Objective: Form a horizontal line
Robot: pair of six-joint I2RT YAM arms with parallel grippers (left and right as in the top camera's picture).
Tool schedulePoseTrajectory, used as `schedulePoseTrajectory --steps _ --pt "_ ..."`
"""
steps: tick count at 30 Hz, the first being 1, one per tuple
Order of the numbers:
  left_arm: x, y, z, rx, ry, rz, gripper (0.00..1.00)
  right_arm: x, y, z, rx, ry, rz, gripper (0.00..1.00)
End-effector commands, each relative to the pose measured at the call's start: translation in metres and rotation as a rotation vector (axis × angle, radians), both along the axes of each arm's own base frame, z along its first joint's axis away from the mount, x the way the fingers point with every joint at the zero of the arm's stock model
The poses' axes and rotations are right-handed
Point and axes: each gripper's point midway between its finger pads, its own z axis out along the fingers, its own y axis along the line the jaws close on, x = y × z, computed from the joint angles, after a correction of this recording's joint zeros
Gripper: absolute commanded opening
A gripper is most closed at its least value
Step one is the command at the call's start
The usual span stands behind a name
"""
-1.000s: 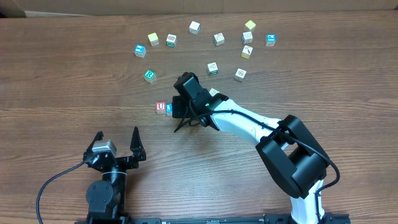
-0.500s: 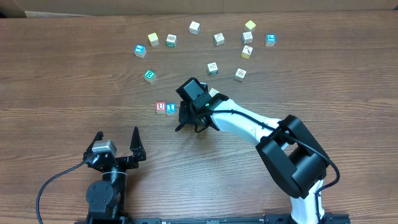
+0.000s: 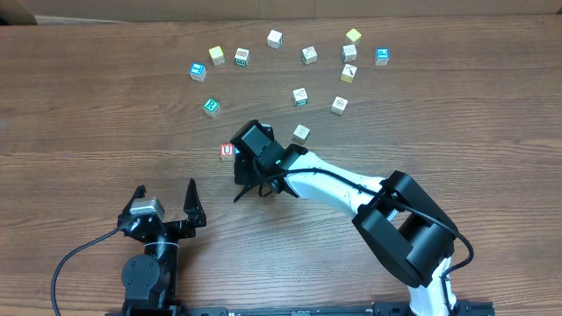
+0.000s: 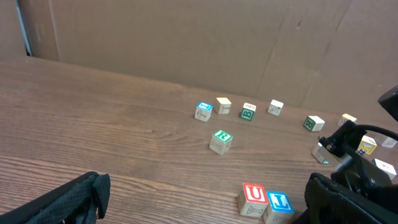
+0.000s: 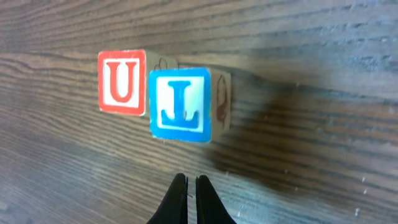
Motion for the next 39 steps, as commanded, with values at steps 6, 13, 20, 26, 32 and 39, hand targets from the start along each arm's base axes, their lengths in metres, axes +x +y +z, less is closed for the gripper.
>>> schedulePoseTrajectory --steps 6,13,20,26,32,39 --pt "0.0 0.0 0.0 0.021 -0.005 -0.004 1.0 0.005 -0.002 -0.011 -0.011 -0.01 0.0 0.04" --pt "0.0 0.0 0.0 0.021 -0.005 -0.004 1.0 0.01 -0.003 -0.01 -0.02 -0.035 -0.014 0.04" --pt "0.0 0.0 0.0 0.021 -0.005 -0.004 1.0 0.009 -0.004 -0.015 -0.03 -0.028 -0.014 0.04" --pt "0.0 0.0 0.0 0.021 -0.005 -0.004 1.0 0.01 -0.004 -0.022 -0.034 -0.024 -0.015 0.04" --pt "0.0 0.0 0.0 0.021 -0.005 -0.004 0.99 0.014 0.0 -0.019 -0.018 -0.044 -0.017 0.04" --pt "0.0 0.0 0.0 0.021 -0.005 -0.004 1.0 0.019 0.002 -0.016 -0.009 -0.068 -0.021 0.04"
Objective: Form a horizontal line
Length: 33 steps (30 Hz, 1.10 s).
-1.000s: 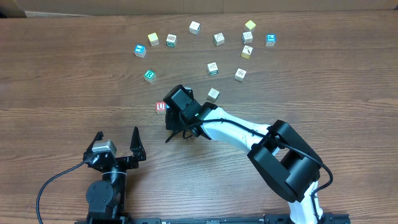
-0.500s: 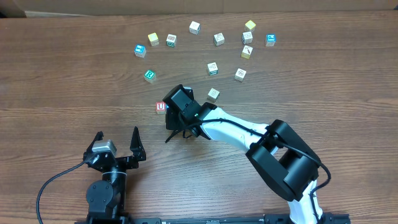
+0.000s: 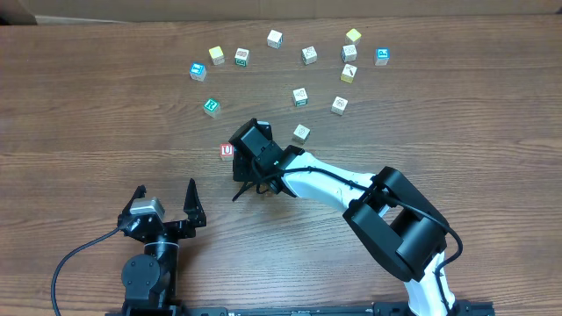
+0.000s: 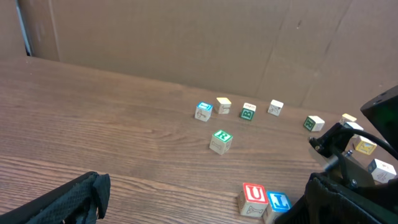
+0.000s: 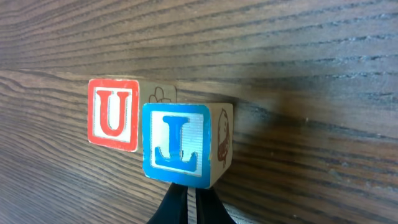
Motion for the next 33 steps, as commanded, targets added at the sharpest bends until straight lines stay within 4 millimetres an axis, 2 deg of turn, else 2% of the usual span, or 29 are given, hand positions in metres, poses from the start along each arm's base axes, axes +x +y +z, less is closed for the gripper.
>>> schedulePoseTrajectory --steps 1,33 --pt "-0.0002 0.0001 0.0004 0.021 -0.005 -0.004 1.0 0.004 -0.0033 -0.0047 -0.013 -0.014 -0.007 0.04" --pt "-0.0002 0.0001 0.0004 0.021 -0.005 -0.004 1.0 0.0121 0.0034 0.0024 0.01 -0.064 0.01 0.04"
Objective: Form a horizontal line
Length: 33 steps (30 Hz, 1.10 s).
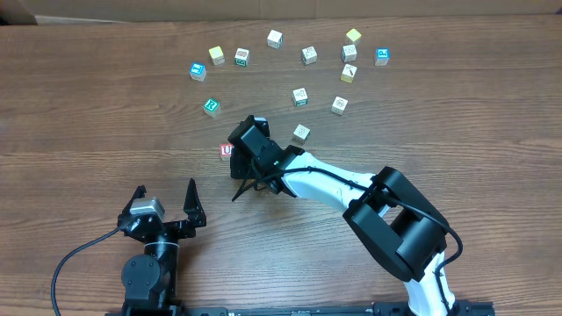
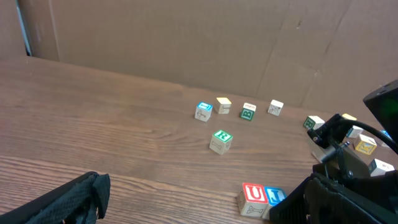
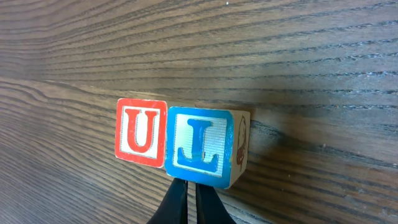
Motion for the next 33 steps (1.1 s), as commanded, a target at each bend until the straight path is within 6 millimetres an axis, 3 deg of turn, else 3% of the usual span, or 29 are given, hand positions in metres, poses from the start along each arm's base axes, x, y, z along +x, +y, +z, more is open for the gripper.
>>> schedulePoseTrajectory --steps 1,33 --pt "-0.0002 0.0001 0.0004 0.021 -0.005 -0.004 1.0 0.0035 -0.0039 -0.0052 -0.016 -0.011 -0.009 0.04" --pt "-0.0002 0.0001 0.0004 0.021 -0.005 -0.004 1.0 0.0042 -0.0077 -0.0068 -0.03 -0.009 -0.017 0.04"
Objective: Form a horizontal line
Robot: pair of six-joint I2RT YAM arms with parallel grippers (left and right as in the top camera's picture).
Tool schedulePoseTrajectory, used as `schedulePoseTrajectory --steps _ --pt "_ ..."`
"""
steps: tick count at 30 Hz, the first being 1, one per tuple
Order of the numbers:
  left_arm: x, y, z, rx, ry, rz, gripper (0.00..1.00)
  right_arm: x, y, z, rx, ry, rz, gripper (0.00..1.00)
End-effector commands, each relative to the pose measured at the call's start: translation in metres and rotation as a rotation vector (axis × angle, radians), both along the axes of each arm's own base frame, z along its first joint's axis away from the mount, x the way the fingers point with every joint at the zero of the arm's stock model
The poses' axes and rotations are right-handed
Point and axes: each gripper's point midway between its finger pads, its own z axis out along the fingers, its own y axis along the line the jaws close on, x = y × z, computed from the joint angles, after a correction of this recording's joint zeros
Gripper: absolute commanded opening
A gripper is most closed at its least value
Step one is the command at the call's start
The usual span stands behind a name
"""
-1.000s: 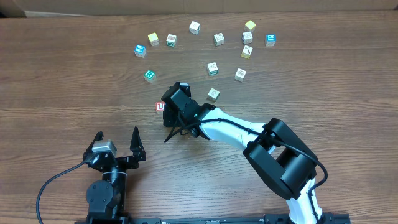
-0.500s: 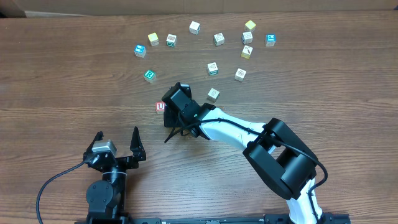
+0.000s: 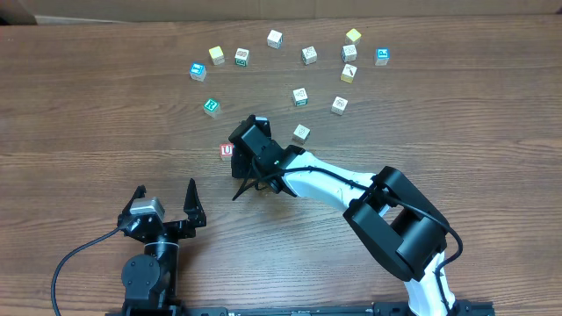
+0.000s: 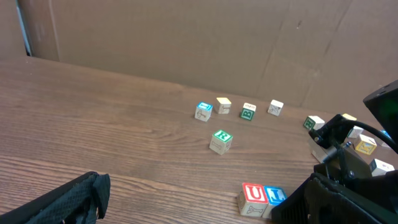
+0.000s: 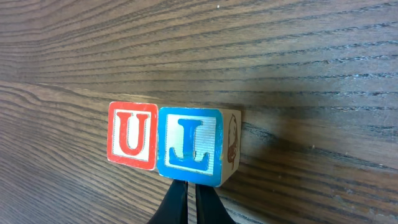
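Note:
A red U block (image 5: 131, 135) and a blue L block (image 5: 189, 145) stand side by side on the wooden table, faces touching, tops nearly level. My right gripper (image 5: 187, 194) is shut, empty, its tips against the L block's near side. In the overhead view the right wrist covers the L block; only the U block (image 3: 226, 150) shows. The same pair, U block (image 4: 254, 195) and L block (image 4: 277, 198), appears in the left wrist view. My left gripper (image 3: 167, 200) is open near the front edge, away from both blocks.
Several loose letter blocks lie scattered across the back of the table, among them a green one (image 3: 211, 106), a pale one (image 3: 301, 132) just behind the right wrist, and a blue one (image 3: 382, 56). A cardboard wall (image 4: 186, 43) stands behind the table.
The blue L block has turned square and sits flush against the red U block, their top edges now closer to level. My right gripper stays shut at its near side.
At first the L block sat lower than the U block, overlapping its corner, my shut right gripper a little short of it. Then the tips were at the L block. Later it stood nearly level but skewed. Now the two blocks form a straight pair.

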Motion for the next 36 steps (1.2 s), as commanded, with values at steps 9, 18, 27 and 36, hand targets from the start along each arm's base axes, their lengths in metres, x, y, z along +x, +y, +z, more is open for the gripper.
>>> schedulePoseTrajectory --steps 9,18,27,36 --pt "0.0 0.0 0.0 0.021 -0.005 -0.004 1.0 -0.002 -0.005 -0.004 -0.021 0.015 0.003 0.04" --pt "0.0 0.0 0.0 0.021 -0.005 -0.004 1.0 0.014 -0.04 0.056 -0.02 -0.015 -0.074 0.04" --pt "0.0 0.0 0.0 0.021 -0.005 -0.004 1.0 0.064 -0.152 0.113 -0.053 -0.074 -0.256 0.04" --pt "0.0 0.0 0.0 0.021 -0.005 -0.004 0.99 0.096 -0.314 0.104 -0.212 -0.032 -0.539 0.09"
